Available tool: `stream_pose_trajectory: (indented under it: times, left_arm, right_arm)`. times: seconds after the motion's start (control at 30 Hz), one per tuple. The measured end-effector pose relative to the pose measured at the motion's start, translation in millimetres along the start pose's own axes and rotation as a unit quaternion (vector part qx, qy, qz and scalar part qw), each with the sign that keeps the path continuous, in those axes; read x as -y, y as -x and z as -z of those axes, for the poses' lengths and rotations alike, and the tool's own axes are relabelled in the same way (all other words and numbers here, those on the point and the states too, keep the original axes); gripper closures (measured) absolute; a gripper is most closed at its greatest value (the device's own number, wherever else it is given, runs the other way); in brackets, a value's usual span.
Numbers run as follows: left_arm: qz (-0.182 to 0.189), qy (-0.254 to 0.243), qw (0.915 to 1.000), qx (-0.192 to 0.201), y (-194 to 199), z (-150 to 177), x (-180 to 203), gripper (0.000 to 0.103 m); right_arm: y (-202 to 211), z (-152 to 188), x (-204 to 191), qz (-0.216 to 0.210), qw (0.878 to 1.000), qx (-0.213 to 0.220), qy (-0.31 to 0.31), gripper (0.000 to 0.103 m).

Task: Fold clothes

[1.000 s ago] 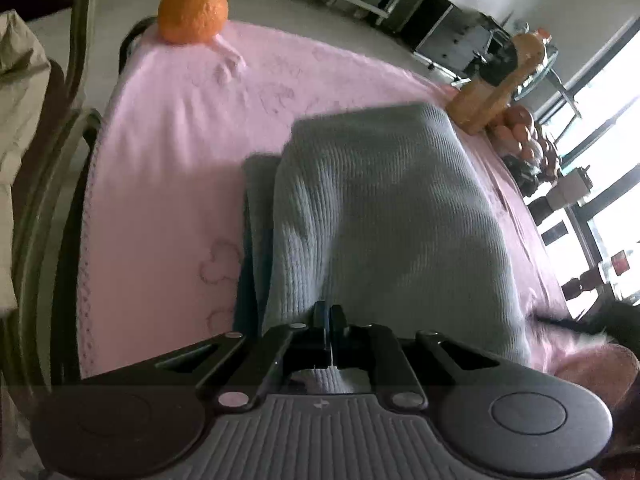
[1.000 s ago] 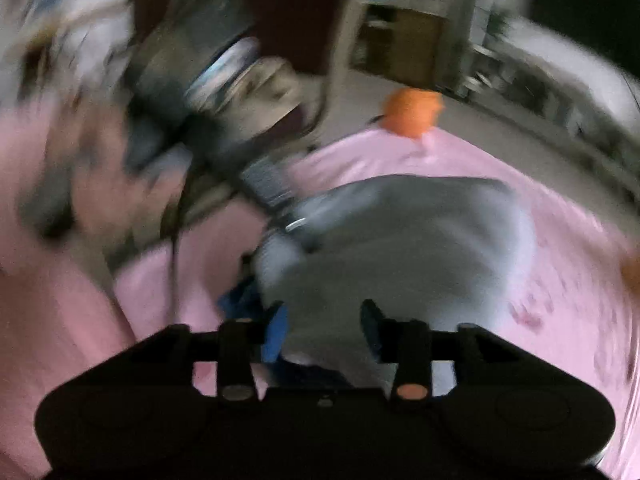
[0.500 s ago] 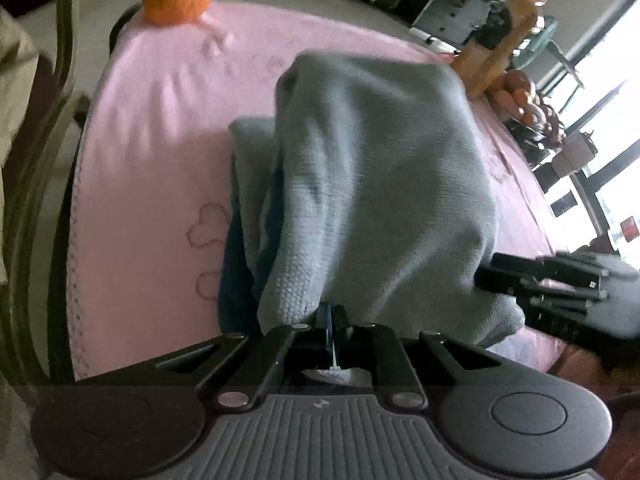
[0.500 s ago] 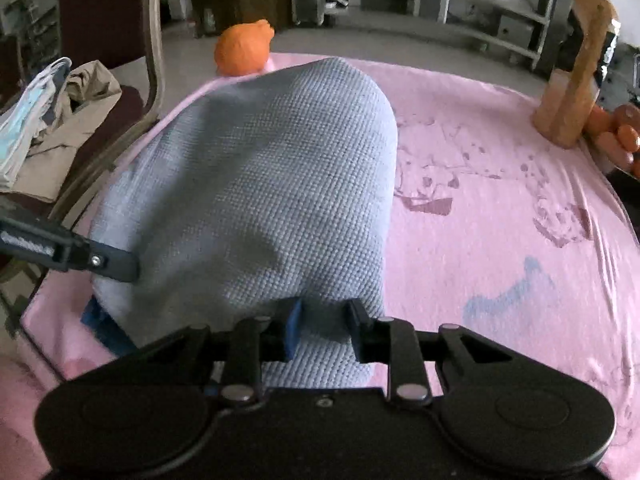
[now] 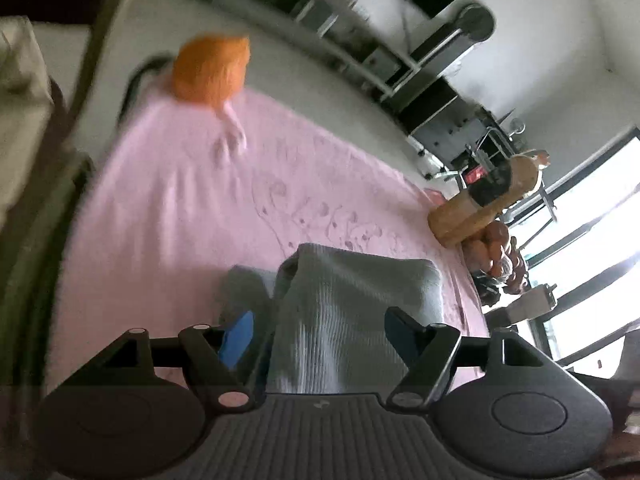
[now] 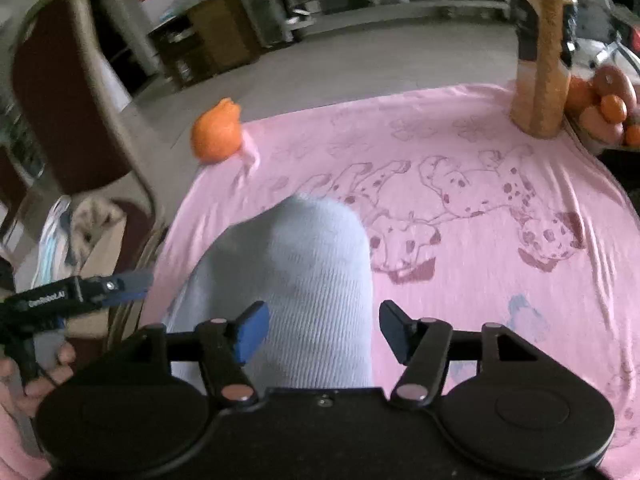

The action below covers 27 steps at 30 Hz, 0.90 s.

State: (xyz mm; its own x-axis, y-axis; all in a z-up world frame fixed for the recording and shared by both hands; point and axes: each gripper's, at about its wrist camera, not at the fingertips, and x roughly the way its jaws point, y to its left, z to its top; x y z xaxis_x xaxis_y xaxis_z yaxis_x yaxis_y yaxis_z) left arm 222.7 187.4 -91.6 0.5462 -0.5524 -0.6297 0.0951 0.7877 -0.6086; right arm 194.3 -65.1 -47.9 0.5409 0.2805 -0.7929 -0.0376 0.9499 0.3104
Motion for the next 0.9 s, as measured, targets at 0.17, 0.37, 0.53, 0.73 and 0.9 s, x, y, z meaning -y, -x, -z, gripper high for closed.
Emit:
stream_pose_trajectory:
  times: [0.17,0.37,0.53,0.73,0.9]
  left_arm:
    - [0.012,-0.013,0.9991,-0.039,-36.6,-4.5,-4.2,0.041]
    - [0.001,-0.041,0.9959,-0.081,-65.6,7.3,-2.9,0.051]
    - [-0.042,-0.099,0.9936,-0.034,-49.2,26.5,24.4,0.086]
    - [-0.086,-0.152,0.9825,0.065,10.0,54.4,57.9,0.087]
    - [-0.134,-0.089,0.9868,0.022,-7.1,47.9,16.4,0.078]
  right_arm:
    - [-46.1,0.9,14.7,0.008,0.999,-0.023,-0.042,0.043]
    - [-64.6,8.6,32.3,-0.013,0.996,-0.032,-0.080,0.043]
    - [-64.7,10.3,34.3,-0.018,0.996,-0.029,-0.083,0.043]
    - [-44.2,14.4,13.4,-0.008,0.999,0.016,-0.048,0.059]
    - [-40.9,7.9,-26.7,0.034,0.998,0.048,0.039,0.058]
